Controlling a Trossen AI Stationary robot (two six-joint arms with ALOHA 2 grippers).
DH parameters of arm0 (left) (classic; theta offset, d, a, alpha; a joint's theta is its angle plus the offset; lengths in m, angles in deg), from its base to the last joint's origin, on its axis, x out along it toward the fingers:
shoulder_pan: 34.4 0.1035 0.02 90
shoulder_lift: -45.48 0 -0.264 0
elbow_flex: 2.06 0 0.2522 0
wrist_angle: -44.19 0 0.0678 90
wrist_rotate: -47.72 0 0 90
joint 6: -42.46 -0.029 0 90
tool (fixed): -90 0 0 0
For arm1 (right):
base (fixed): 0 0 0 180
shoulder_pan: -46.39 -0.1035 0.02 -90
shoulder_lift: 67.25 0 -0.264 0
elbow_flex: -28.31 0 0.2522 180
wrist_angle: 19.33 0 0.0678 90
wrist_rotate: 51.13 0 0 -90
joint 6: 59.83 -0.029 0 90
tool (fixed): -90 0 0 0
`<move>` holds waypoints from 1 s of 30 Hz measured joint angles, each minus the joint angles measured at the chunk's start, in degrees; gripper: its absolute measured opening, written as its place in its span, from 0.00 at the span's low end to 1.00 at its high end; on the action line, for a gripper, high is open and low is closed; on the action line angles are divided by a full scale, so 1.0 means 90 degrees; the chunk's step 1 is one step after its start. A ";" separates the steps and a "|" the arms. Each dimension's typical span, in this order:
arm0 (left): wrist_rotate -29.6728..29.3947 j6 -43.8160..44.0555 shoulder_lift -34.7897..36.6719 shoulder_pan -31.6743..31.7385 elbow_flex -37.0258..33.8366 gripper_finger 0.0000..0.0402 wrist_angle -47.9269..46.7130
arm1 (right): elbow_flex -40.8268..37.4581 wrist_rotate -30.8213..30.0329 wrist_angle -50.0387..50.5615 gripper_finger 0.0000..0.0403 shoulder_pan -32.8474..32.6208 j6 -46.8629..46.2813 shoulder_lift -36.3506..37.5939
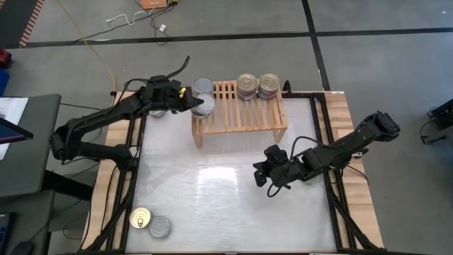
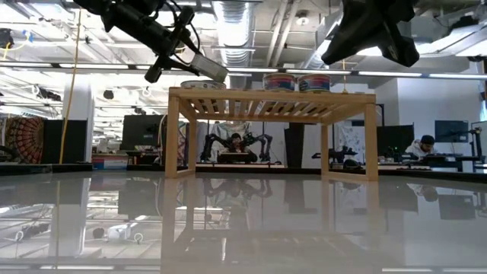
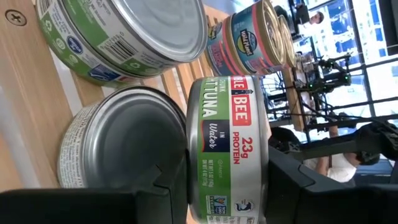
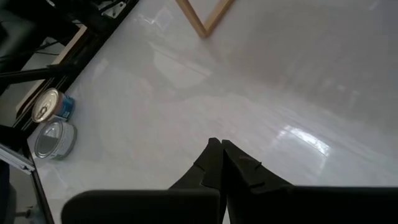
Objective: Stack canned seafood by type on shelf
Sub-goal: Stack the green tuna can on top of the green tuna can on the shelf
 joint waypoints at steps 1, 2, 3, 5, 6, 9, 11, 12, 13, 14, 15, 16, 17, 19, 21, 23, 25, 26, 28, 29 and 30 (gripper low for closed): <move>0.0001 0.0001 0.0025 0.0000 0.0000 0.35 -0.0006 | 0.0000 0.0000 0.0005 0.07 0.0000 0.0000 0.0000; 0.0000 -0.0004 0.0063 0.0000 0.0000 0.35 -0.0022 | 0.0000 0.0003 0.0005 0.07 0.0000 0.0000 0.0000; 0.0002 -0.0004 0.0103 0.0000 0.0000 0.35 -0.0025 | 0.0000 0.0009 0.0010 0.07 0.0000 0.0002 0.0000; -0.0012 -0.0028 0.0214 0.0004 0.0000 0.35 -0.0035 | 0.0000 0.0026 0.0063 0.07 0.0000 0.0000 0.0000; -0.0038 -0.0061 0.0283 0.0014 0.0000 0.35 -0.0106 | 0.0001 0.0032 0.0106 0.07 0.0000 0.0000 0.0000; -0.0241 -0.0139 0.0494 0.0059 0.0001 0.35 -0.0490 | 0.0002 0.0032 0.0119 0.07 0.0000 0.0002 0.0000; -0.0373 -0.0152 0.0525 0.0088 0.0002 0.35 -0.0824 | 0.0002 0.0034 0.0119 0.07 0.0002 0.0002 0.0000; -0.0410 -0.0152 0.0512 0.0090 0.0002 0.35 -0.0990 | 0.0002 0.0034 0.0122 0.07 0.0008 0.0005 0.0000; -0.0405 -0.0160 0.0499 0.0090 -0.0001 0.35 -0.0989 | 0.0002 0.0036 0.0122 0.07 0.0015 0.0007 0.0000; -0.0435 -0.0176 0.0478 0.0087 0.0005 0.35 -0.0995 | 0.0002 0.0036 0.0128 0.07 0.0015 0.0006 0.0000; -0.0435 -0.0173 0.0436 0.0070 0.0005 0.35 -0.0946 | 0.0002 0.0036 0.0139 0.07 0.0015 0.0006 0.0000; -0.0435 -0.0164 0.0395 0.0050 0.0005 0.35 -0.0869 | 0.0002 0.0036 0.0145 0.07 0.0018 0.0010 0.0000; -0.0430 -0.0157 0.0366 0.0045 0.0005 0.35 -0.0792 | 0.0002 0.0040 0.0145 0.07 0.0018 0.0010 0.0000; -0.0477 -0.0157 0.0367 0.0039 0.0005 0.35 -0.0781 | 0.0002 0.0041 0.0145 0.07 0.0015 0.0010 0.0000; -0.0520 -0.0154 0.0373 0.0034 0.0005 0.35 -0.0804 | 0.0002 0.0041 0.0144 0.07 0.0015 0.0010 0.0000; -0.0537 -0.0131 0.0370 0.0008 0.0005 0.36 -0.0810 | 0.0002 0.0044 0.0144 0.07 0.0015 0.0005 0.0000; -0.0537 0.0018 0.0370 -0.0011 0.0005 0.37 -0.0826 | 0.0002 0.0044 0.0145 0.07 0.0015 0.0005 0.0000; -0.0537 0.0081 0.0370 -0.0017 0.0005 0.38 -0.0827 | 0.0002 0.0044 0.0146 0.07 0.0015 0.0005 0.0000; -0.0537 0.0117 0.0370 -0.0033 0.0005 0.39 -0.0840 | 0.0002 0.0044 0.0144 0.07 0.0015 0.0007 0.0000; -0.0539 0.0106 0.0369 -0.0050 0.0005 0.39 -0.0839 | 0.0002 0.0044 0.0144 0.07 0.0015 0.0005 0.0000; -0.0541 0.0080 0.0370 -0.0062 0.0005 0.39 -0.0838 | 0.0002 0.0044 0.0144 0.07 0.0015 0.0007 0.0000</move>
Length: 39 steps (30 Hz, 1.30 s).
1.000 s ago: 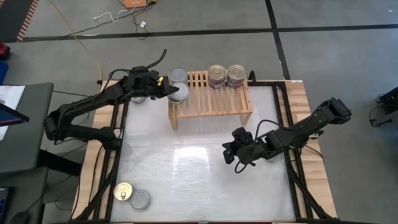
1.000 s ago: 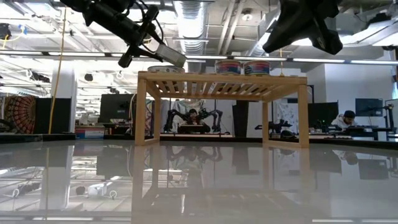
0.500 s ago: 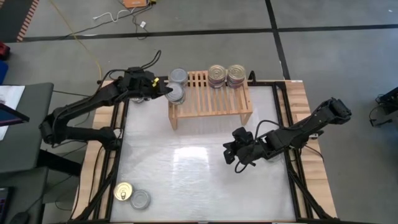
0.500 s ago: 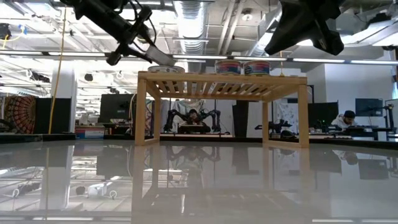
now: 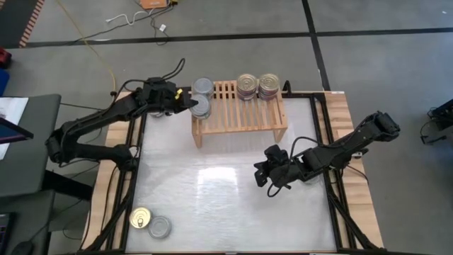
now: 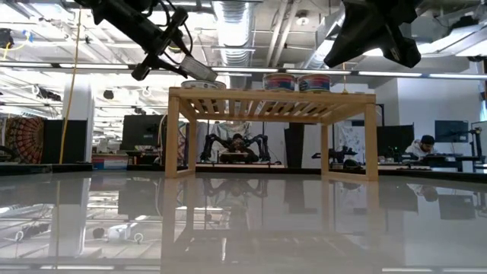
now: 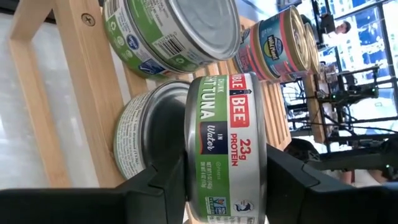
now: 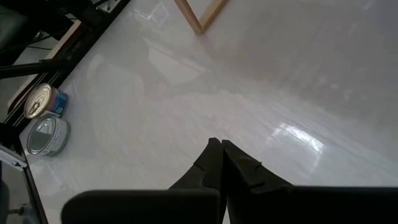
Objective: Stack canned seafood by type on shelf
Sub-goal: Stack the green tuna can on top of the green tuna can on the shelf
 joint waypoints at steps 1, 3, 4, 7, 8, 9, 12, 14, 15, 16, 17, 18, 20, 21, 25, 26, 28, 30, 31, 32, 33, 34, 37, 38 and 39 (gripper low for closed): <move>-0.0003 -0.0037 -0.0001 -0.0013 -0.0002 0.40 -0.0002 | 0.0000 0.0000 0.0001 0.07 0.0000 0.0000 0.0000; -0.0004 -0.0140 -0.0002 -0.0025 -0.0001 0.40 -0.0001 | 0.0000 0.0000 0.0001 0.07 0.0000 0.0001 0.0000; -0.0015 -0.0193 -0.0002 -0.0025 -0.0002 0.40 0.0000 | 0.0000 0.0000 0.0001 0.07 0.0000 0.0001 0.0000; -0.0150 -0.0292 0.0000 -0.0025 -0.0002 0.40 0.0012 | 0.0000 0.0000 0.0000 0.07 0.0000 0.0000 0.0000; -0.0173 -0.0319 -0.0002 -0.0025 -0.0002 0.40 0.0013 | 0.0000 0.0000 0.0000 0.07 0.0000 0.0000 0.0000; -0.0181 -0.0341 -0.0002 -0.0025 -0.0002 0.40 0.0012 | 0.0000 0.0000 0.0000 0.07 0.0000 0.0000 0.0000; -0.0187 -0.0422 -0.0001 -0.0025 -0.0002 0.40 0.0012 | 0.0000 0.0000 0.0001 0.07 0.0000 -0.0002 0.0000; -0.0185 -0.0508 -0.0002 -0.0048 -0.0002 0.40 0.0012 | 0.0000 0.0000 0.0000 0.07 0.0000 -0.0001 0.0000; -0.0187 -0.0516 -0.0002 -0.0071 -0.0002 0.40 0.0012 | 0.0000 0.0000 0.0002 0.07 0.0000 0.0000 0.0000; -0.0197 -0.0519 0.0000 -0.0092 -0.0002 0.40 0.0012 | 0.0000 0.0000 0.0000 0.07 0.0000 0.0000 0.0000; -0.0209 -0.0524 -0.0001 -0.0111 -0.0002 0.40 0.0012 | 0.0000 0.0000 0.0000 0.07 0.0000 0.0000 0.0000; -0.0211 -0.0562 0.0000 -0.0115 -0.0002 0.40 0.0012 | 0.0000 0.0000 0.0002 0.07 0.0000 0.0000 0.0000; -0.0209 -0.0631 -0.0002 -0.0117 -0.0002 0.40 0.0012 | 0.0000 0.0000 0.0002 0.07 0.0000 0.0000 0.0000; -0.0209 -0.0634 -0.0001 -0.0117 -0.0002 0.40 0.0012 | 0.0000 0.0000 0.0001 0.07 0.0000 0.0000 0.0000; -0.0229 -0.0640 -0.0001 -0.0117 -0.0003 0.43 -0.0019 | 0.0000 0.0000 0.0002 0.07 0.0000 0.0000 0.0000; -0.0243 -0.0640 -0.0002 -0.0117 -0.0007 0.45 -0.0027 | 0.0000 0.0000 0.0001 0.07 0.0000 0.0000 0.0000; -0.0245 -0.0637 -0.0007 -0.0117 -0.0015 0.48 -0.0042 | 0.0000 0.0000 0.0000 0.07 0.0000 0.0000 0.0000; -0.0293 -0.0634 -0.0007 -0.0117 -0.0015 0.51 -0.0033 | 0.0000 0.0000 0.0001 0.07 0.0000 -0.0002 0.0000; -0.0324 -0.0631 -0.0007 -0.0117 -0.0015 0.53 -0.0026 | 0.0000 0.0000 0.0000 0.07 0.0000 -0.0002 0.0000; -0.0359 -0.0606 -0.0007 -0.0117 -0.0015 0.54 -0.0025 | 0.0000 0.0000 0.0000 0.07 0.0000 -0.0003 0.0000; -0.0406 -0.0568 -0.0007 -0.0117 -0.0015 0.55 -0.0027 | 0.0000 0.0000 0.0000 0.07 0.0000 -0.0002 0.0000; -0.0448 -0.0526 -0.0007 -0.0117 -0.0015 0.56 -0.0024 | 0.0000 0.0000 0.0000 0.07 0.0000 -0.0005 0.0000; -0.0526 -0.0520 -0.0007 -0.0117 -0.0015 0.56 -0.0019 | 0.0000 -0.0001 0.0000 0.07 0.0000 -0.0005 0.0000; -0.0547 -0.0596 -0.0007 -0.0117 -0.0015 0.56 -0.0019 | 0.0000 0.0000 0.0000 0.07 0.0000 -0.0005 0.0000; -0.0552 -0.0694 -0.0007 -0.0117 -0.0015 0.56 -0.0019 | 0.0000 0.0000 0.0000 0.07 0.0000 -0.0005 0.0000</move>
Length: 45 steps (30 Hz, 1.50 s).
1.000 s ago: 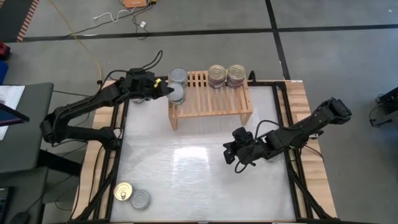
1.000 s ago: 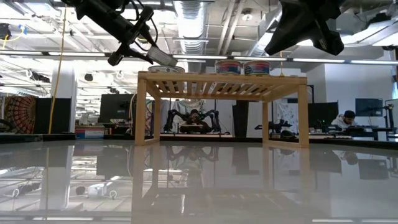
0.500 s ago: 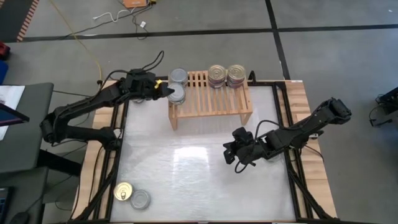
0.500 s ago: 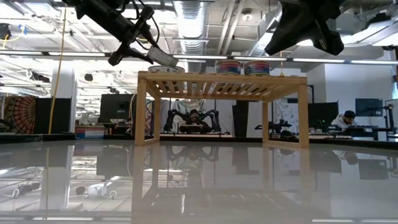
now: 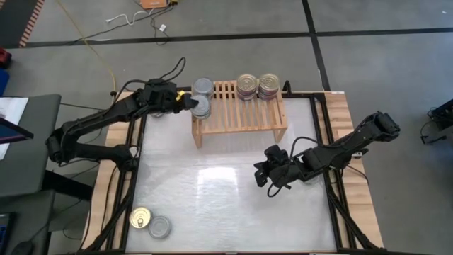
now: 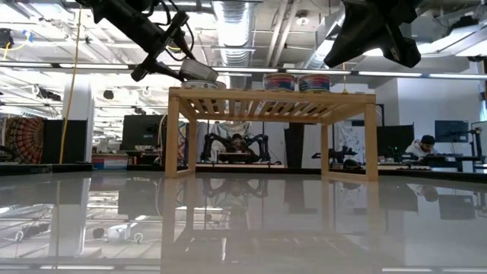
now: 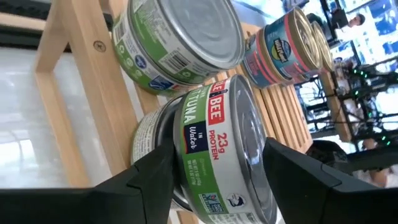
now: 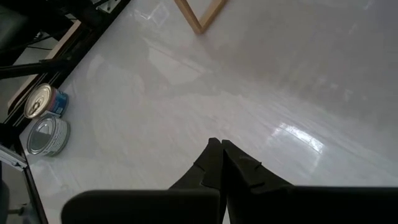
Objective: Stack canned seafood by type on shelf
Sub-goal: Stack the green tuna can on top of the green tuna can on the shelf
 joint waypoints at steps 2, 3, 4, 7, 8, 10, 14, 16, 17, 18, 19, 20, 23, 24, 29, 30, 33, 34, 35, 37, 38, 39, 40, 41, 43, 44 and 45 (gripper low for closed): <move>0.0038 -0.0213 0.0000 0.0000 0.0000 0.56 0.0002 | 0.0000 -0.0001 0.0000 0.07 0.0000 0.0000 0.0000; 0.0119 -0.0301 0.0000 0.0000 0.0000 0.56 0.0002 | 0.0000 -0.0001 0.0000 0.07 0.0000 0.0000 0.0000; 0.0186 -0.0396 0.0000 0.0002 0.0000 0.56 0.0002 | 0.0000 0.0000 0.0000 0.07 0.0000 0.0000 0.0000; 0.0220 -0.0604 0.0000 0.0001 0.0000 0.56 0.0012 | 0.0000 -0.0001 0.0000 0.07 0.0000 0.0001 0.0000; 0.0215 -0.0650 0.0000 0.0002 0.0000 0.56 0.0012 | 0.0000 -0.0002 0.0000 0.07 0.0000 0.0002 0.0000; 0.0204 -0.0823 0.0000 0.0002 0.0000 0.56 0.0012 | 0.0000 0.0000 0.0000 0.07 0.0000 0.0002 0.0000; 0.0197 -0.1297 0.0000 0.0000 0.0000 0.56 0.0005 | 0.0000 -0.0002 0.0000 0.07 0.0000 0.0000 0.0000; 0.0197 -0.1426 0.0000 0.0000 0.0000 0.56 0.0009 | 0.0000 -0.0002 0.0000 0.07 0.0000 0.0000 0.0000; 0.0195 -0.1514 0.0000 0.0000 0.0000 0.56 0.0011 | 0.0000 -0.0002 0.0000 0.07 0.0000 0.0000 0.0000; 0.0194 -0.1663 0.0000 0.0000 0.0000 0.56 0.0012 | 0.0000 -0.0002 0.0000 0.07 0.0000 0.0000 0.0000; 0.0194 -0.1853 0.0000 0.0000 0.0000 0.56 0.0012 | 0.0000 -0.0002 0.0001 0.07 0.0000 0.0000 0.0000; 0.0194 -0.2071 0.0000 0.0000 0.0002 0.56 0.0012 | 0.0000 -0.0002 0.0002 0.07 0.0000 0.0000 0.0000; 0.0192 -0.2479 0.0000 -0.0028 0.0002 0.56 0.0015 | 0.0000 -0.0002 0.0000 0.07 0.0024 0.0001 0.0000; 0.0179 -0.2533 0.0000 -0.0047 0.0002 0.56 0.0017 | 0.0000 -0.0002 0.0001 0.07 0.0040 0.0002 0.0000; 0.0190 -0.2136 0.0002 -0.0062 0.0002 0.56 0.0015 | 0.0000 -0.0002 0.0001 0.07 0.0116 0.0002 0.0000; 0.0233 -0.1974 0.0002 -0.0061 0.0002 0.56 0.0011 | 0.0000 -0.0002 0.0003 0.07 0.0129 0.0005 0.0000; 0.0061 -0.1635 0.0002 -0.0061 0.0002 0.56 0.0015 | 0.0000 -0.0002 0.0053 0.07 0.0138 0.0002 0.0000; -0.0027 -0.1563 0.0002 -0.0061 0.0002 0.56 0.0015 | 0.0000 -0.0002 0.0075 0.07 0.0152 0.0002 0.0000; -0.0065 -0.1560 0.0002 -0.0061 0.0002 0.56 0.0024 | 0.0000 -0.0002 0.0095 0.07 0.0164 0.0001 0.0000; -0.0075 -0.1630 0.0007 -0.0060 0.0010 0.56 0.0045 | 0.0000 -0.0002 0.0094 0.07 0.0166 0.0002 0.0000; -0.0069 -0.1672 0.0009 -0.0061 0.0012 0.56 0.0046 | 0.0000 -0.0002 0.0095 0.07 0.0175 0.0002 0.0000; -0.0056 -0.1744 0.0010 -0.0067 0.0012 0.56 0.0046 | 0.0000 -0.0002 0.0097 0.07 0.0196 0.0005 0.0000; -0.0049 -0.1874 0.0010 -0.0083 0.0012 0.56 0.0040 | 0.0000 -0.0002 0.0095 0.07 0.0207 0.0002 0.0000; -0.0054 -0.1972 0.0010 -0.0087 0.0012 0.56 0.0026 | 0.0000 -0.0002 0.0095 0.07 0.0209 0.0002 0.0002; -0.0109 -0.1984 0.0010 -0.0087 0.0012 0.56 0.0038 | 0.0000 -0.0005 0.0097 0.07 0.0235 0.0007 0.0000; -0.0121 -0.1946 0.0010 -0.0088 0.0012 0.56 0.0051 | 0.0000 -0.0005 0.0100 0.07 0.0259 0.0007 0.0002; -0.0135 -0.1937 0.0010 -0.0087 0.0012 0.56 0.0068 | 0.0000 -0.0004 0.0104 0.07 0.0272 0.0011 0.0002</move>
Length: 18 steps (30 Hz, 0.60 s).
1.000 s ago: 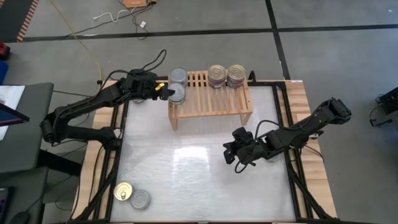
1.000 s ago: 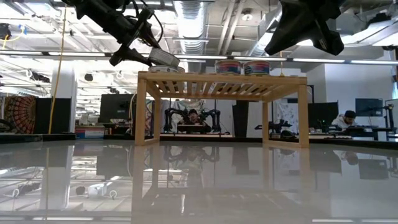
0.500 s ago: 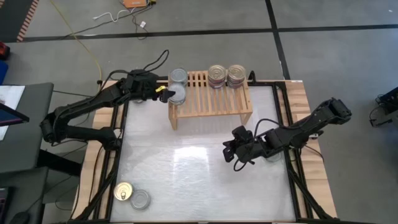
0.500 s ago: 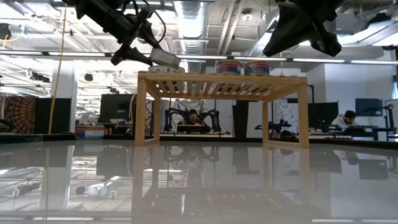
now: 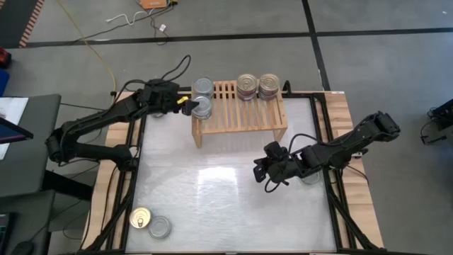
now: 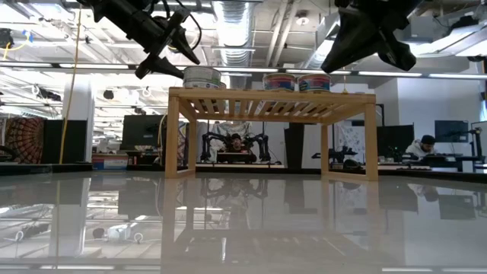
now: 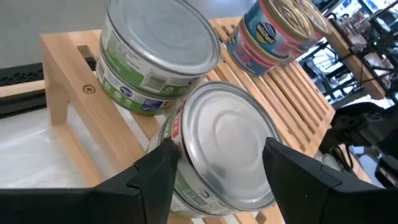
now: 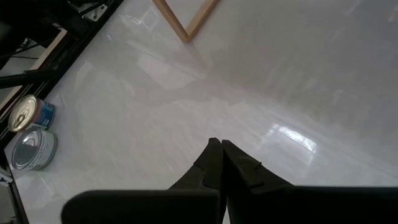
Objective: Stack canned seafood by type on shelf
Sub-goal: Stack the green tuna can on top of the green tuna can on the shelf, then adjust the green tuna cans
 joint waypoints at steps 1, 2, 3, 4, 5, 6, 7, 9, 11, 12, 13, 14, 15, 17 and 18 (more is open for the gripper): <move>-0.0005 -0.0002 0.0000 0.0000 0.0000 0.56 0.0035 | 0.0000 -0.0001 0.0006 0.07 0.0017 0.0010 0.0000; -0.0009 -0.0015 0.0000 0.0000 0.0000 0.56 0.0084 | 0.0000 -0.0001 0.0007 0.07 0.0022 0.0010 0.0000; -0.0005 -0.0024 0.0000 0.0000 0.0000 0.56 0.0147 | 0.0000 0.0000 0.0007 0.07 0.0028 0.0010 0.0000; -0.0004 -0.0024 0.0009 0.0000 0.0000 0.56 0.0196 | 0.0000 0.0001 0.0007 0.07 0.0045 0.0010 0.0000; -0.0004 -0.0024 0.0021 0.0000 0.0000 0.56 0.0223 | 0.0000 0.0001 0.0007 0.07 0.0063 0.0008 0.0000; -0.0001 -0.0024 0.0040 0.0000 0.0000 0.56 0.0252 | 0.0000 -0.0001 0.0010 0.07 0.0063 0.0008 0.0000; 0.0001 -0.0024 0.0058 0.0000 0.0000 0.56 0.0286 | 0.0000 -0.0001 0.0010 0.07 0.0060 0.0010 0.0000; 0.0006 -0.0025 0.0107 0.0002 0.0000 0.56 0.0275 | 0.0000 -0.0001 0.0012 0.07 0.0063 0.0008 0.0000; 0.0017 -0.0026 0.0168 0.0002 0.0000 0.56 0.0255 | 0.0000 0.0001 0.0013 0.07 0.0060 0.0005 0.0000; 0.0021 -0.0027 0.0205 0.0002 0.0000 0.56 0.0248 | 0.0000 0.0001 0.0017 0.07 0.0060 -0.0011 0.0000; 0.0020 -0.0027 0.0249 0.0002 0.0000 0.56 0.0238 | 0.0000 0.0001 0.0027 0.07 0.0060 -0.0014 0.0000; 0.0018 -0.0027 0.0289 0.0005 0.0000 0.56 0.0228 | 0.0000 0.0001 0.0041 0.07 0.0060 -0.0011 0.0000; 0.0018 -0.0027 0.0330 0.0005 0.0000 0.56 0.0217 | 0.0000 0.0001 0.0057 0.07 0.0060 -0.0013 0.0000; 0.0018 -0.0027 0.0409 0.0005 0.0000 0.56 0.0142 | 0.0000 0.0001 0.0097 0.07 0.0060 -0.0014 0.0000; 0.0018 -0.0029 0.0449 0.0005 0.0000 0.56 0.0104 | 0.0000 0.0001 0.0122 0.07 0.0060 -0.0014 0.0000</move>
